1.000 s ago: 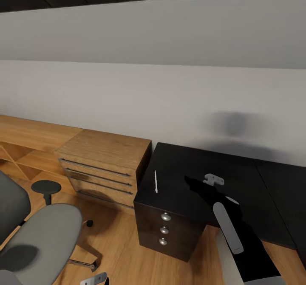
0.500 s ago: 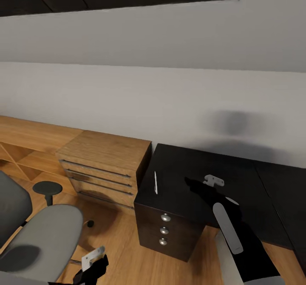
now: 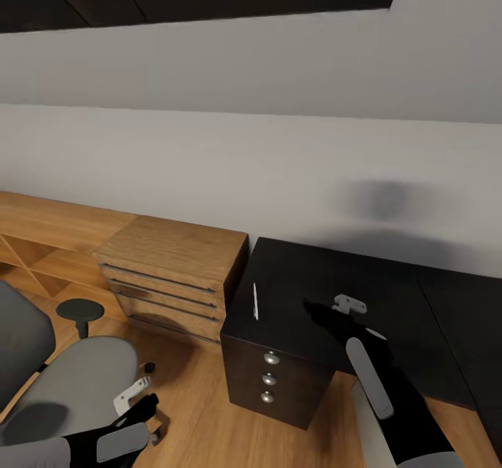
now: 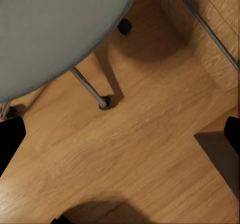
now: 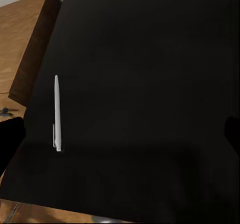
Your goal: In the bedroom, organize the workspace by keeping the computer under the desk, ensuring the monitor is on the desk, placing the keyboard on the desk next to the monitor, placing the mouse on the desk next to the keyboard, moving the folder from the swivel chair onto the desk next to the mouse, stacking the notebook on top of the folder with the pen on top of the notebook, and positioning the swivel chair next to the desk.
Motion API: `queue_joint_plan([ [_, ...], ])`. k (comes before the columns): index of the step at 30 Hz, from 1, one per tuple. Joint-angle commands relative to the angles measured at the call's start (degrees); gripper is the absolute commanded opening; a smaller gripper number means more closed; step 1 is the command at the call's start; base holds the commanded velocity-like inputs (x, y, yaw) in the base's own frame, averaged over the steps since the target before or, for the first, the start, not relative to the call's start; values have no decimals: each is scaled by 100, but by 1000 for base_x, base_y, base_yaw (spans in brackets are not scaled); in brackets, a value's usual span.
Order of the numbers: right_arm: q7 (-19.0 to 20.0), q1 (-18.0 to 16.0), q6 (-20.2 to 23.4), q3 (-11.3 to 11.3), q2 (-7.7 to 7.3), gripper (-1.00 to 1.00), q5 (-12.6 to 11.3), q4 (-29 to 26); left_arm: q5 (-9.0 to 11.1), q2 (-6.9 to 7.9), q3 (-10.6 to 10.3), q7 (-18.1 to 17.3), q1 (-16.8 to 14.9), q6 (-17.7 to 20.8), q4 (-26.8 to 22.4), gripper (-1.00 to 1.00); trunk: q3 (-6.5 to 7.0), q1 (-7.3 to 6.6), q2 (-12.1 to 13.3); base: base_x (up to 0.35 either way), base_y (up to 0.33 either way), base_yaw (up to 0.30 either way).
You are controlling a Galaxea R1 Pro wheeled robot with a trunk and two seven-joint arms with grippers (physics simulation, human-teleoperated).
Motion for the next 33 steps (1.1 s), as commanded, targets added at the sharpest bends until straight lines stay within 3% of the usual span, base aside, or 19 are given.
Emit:
queue_joint_plan([
  [1, -76, -7, 10, 16, -4, 100, -2, 66, -35, 17, 36, -8, -12, 10, -5, 100, 10, -21, 34, 0, 0, 0],
  [5, -199, -20, 16, 28, 11, 100, 378, 269, -335, 23, 198, -118, -11, 100, 11, 100, 82, -109, 194, 0, 0, 0],
  [9, -443, -53, 24, 94, 72, 100, 945, 507, -668, -26, 258, -150, -11, 103, 7, 100, 154, -196, 355, 0, 0, 0],
  [10, -616, -108, 24, 156, 196, 100, 1249, 731, -824, -49, 279, -153, -11, 71, 3, 100, 171, -218, 395, 0, 0, 0],
  [13, -875, -341, 37, 219, 450, 100, 1652, 1156, -1026, -60, 335, -154, -9, 43, -4, 100, 225, -284, 515, 0, 0, 0],
  [17, -1084, -907, 58, 261, 706, 100, 1963, 1829, -1184, -65, 530, -154, -18, 150, -9, 100, 297, -372, 676, 0, 0, 0],
  [18, -1136, -1195, 61, 272, 776, 100, 2040, 2216, -1225, -71, 659, -154, -66, 379, -10, 100, 315, -394, 716, 0, 0, 0],
  [23, -1197, -1830, 63, 286, 866, 100, 2120, 3208, -1273, -78, 1029, -148, -315, 1510, -5, 100, 405, -504, 916, 0, 0, 0],
  [28, -1197, -2309, 54, 291, 893, 100, 2125, 3816, -1292, -93, 1598, -162, -447, 2615, 33, 100, 495, -614, 1117, 0, 0, 0],
  [33, -1101, -2444, 18, 276, 906, 100, 2080, 3998, -1320, -99, 1796, -180, -482, 2949, 38, 100, 584, -724, 1317, 0, 0, 0],
])
